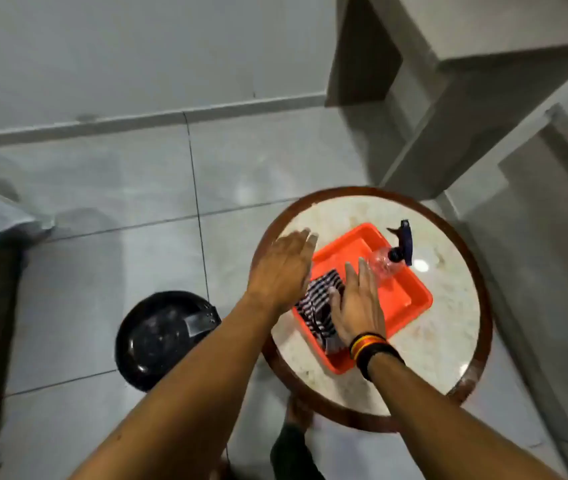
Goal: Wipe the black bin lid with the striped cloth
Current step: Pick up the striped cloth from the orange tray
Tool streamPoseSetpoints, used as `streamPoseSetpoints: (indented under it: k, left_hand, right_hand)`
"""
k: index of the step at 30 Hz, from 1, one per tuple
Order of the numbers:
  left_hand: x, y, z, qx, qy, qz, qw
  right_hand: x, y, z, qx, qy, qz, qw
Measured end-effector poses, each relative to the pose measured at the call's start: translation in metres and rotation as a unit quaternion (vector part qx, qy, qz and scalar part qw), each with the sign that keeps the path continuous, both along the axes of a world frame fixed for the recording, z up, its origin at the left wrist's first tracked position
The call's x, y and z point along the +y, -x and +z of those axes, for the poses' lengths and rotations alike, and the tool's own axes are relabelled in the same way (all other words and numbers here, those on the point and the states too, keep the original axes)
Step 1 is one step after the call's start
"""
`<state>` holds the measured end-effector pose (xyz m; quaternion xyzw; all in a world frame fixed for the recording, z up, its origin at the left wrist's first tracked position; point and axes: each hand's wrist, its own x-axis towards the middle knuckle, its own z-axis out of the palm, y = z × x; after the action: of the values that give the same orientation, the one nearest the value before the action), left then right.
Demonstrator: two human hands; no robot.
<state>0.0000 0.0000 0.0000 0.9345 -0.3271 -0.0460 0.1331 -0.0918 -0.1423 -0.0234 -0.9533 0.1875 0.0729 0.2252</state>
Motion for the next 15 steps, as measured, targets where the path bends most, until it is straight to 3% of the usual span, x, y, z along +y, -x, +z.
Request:
streamPoseSetpoints:
  k: [5, 10, 15]
  left_hand:
    - [-0.044, 0.015, -0.073, 0.093, -0.067, 0.013, 0.993]
    - [-0.069, 0.025, -0.121, 0.119, -0.115, 0.086, 0.982]
    - [-0.072, 0.025, -0.128, 0.141, -0.057, 0.122, 0.981]
  right_hand:
    - [-0.018, 0.031, -0.074, 0.077, -0.059, -0.145, 0.985]
    - [-0.025, 0.021, -0.109, 0.053, -0.060, -0.200, 0.976]
    - [-0.027, 0.011, -0.116, 0.046, -0.063, -0.218, 0.973]
